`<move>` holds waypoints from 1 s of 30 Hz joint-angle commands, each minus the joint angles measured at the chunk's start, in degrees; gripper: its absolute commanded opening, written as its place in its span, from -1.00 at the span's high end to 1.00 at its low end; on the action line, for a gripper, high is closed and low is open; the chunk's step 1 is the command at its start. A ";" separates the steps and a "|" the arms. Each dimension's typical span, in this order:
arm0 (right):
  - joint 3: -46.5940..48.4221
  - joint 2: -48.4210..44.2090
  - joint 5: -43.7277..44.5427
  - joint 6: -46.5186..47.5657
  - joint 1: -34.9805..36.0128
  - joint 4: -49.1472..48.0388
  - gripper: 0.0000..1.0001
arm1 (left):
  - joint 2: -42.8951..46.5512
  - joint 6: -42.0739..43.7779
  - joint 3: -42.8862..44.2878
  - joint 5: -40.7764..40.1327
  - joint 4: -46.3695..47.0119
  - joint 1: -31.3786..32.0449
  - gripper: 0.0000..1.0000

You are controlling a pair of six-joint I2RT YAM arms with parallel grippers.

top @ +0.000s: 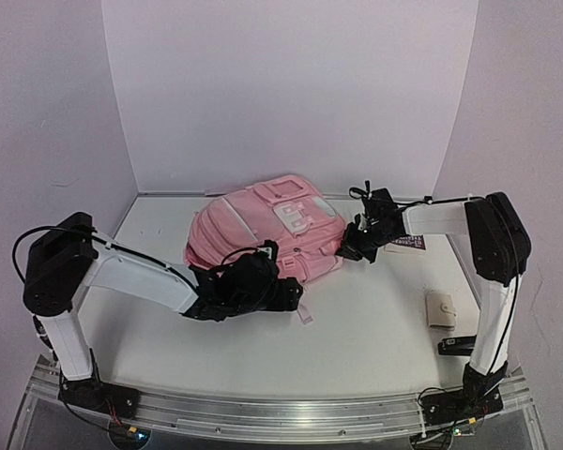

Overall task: Pack the student bag
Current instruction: Adjust the student bag at the center of the board, then zip the student bag at the center of the board.

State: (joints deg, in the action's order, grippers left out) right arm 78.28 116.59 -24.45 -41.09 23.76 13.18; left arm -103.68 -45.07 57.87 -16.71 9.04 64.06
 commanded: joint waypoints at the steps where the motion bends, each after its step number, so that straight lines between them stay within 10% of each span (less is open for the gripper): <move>1: -1.36 -4.04 0.22 -2.63 1.00 -2.98 1.00 | -5.78 -2.20 8.70 -4.30 -2.78 0.60 -0.45; 30: -3.56 -4.59 0.33 -5.52 2.53 -5.03 1.00 | -21.70 -11.56 22.66 -5.41 -5.61 -2.27 0.06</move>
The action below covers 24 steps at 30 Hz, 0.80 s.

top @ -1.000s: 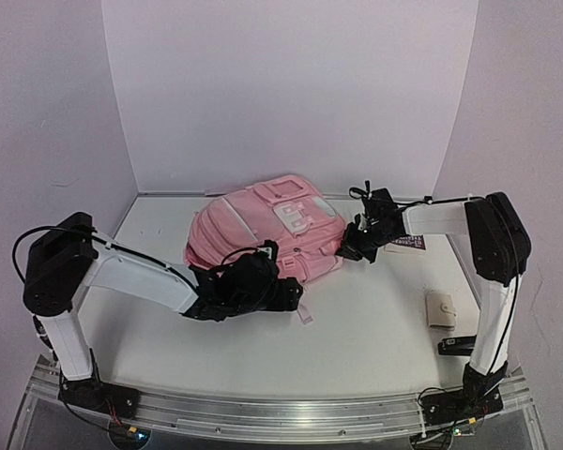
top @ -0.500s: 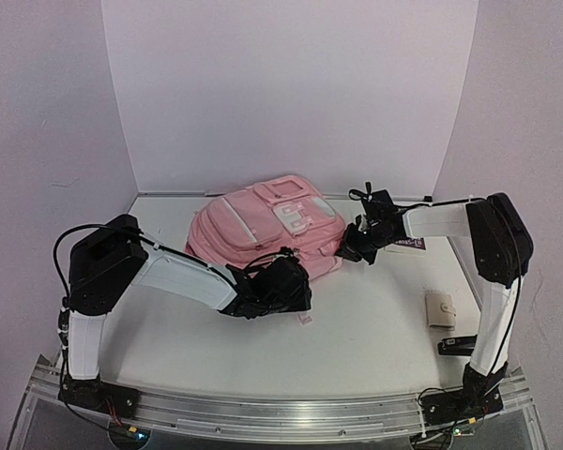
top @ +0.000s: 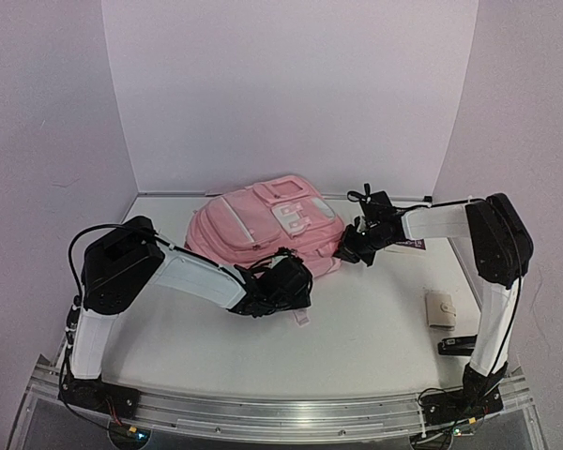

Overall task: Pack the student bag
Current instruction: Zip the student bag at the center of the board.

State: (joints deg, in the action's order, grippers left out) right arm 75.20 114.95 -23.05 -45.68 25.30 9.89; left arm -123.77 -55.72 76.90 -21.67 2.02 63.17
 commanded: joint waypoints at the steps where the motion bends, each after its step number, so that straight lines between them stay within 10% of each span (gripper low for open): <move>1: -0.55 -3.01 -1.08 -0.98 1.04 -1.76 1.00 | -2.30 -0.56 4.64 -0.45 1.11 -1.38 0.07; 10: -0.85 -3.01 -1.58 -1.87 1.25 -2.15 1.00 | -4.95 -1.44 8.92 -3.39 -1.17 -1.61 0.15; 24: 0.80 -2.49 0.29 -0.82 0.02 -2.03 1.00 | 0.14 -4.23 4.15 -3.24 -6.03 -2.03 1.00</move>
State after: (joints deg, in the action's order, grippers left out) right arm 74.85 114.74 -22.71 -46.78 25.66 8.97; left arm -127.72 -59.32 83.00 -24.22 -1.62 62.28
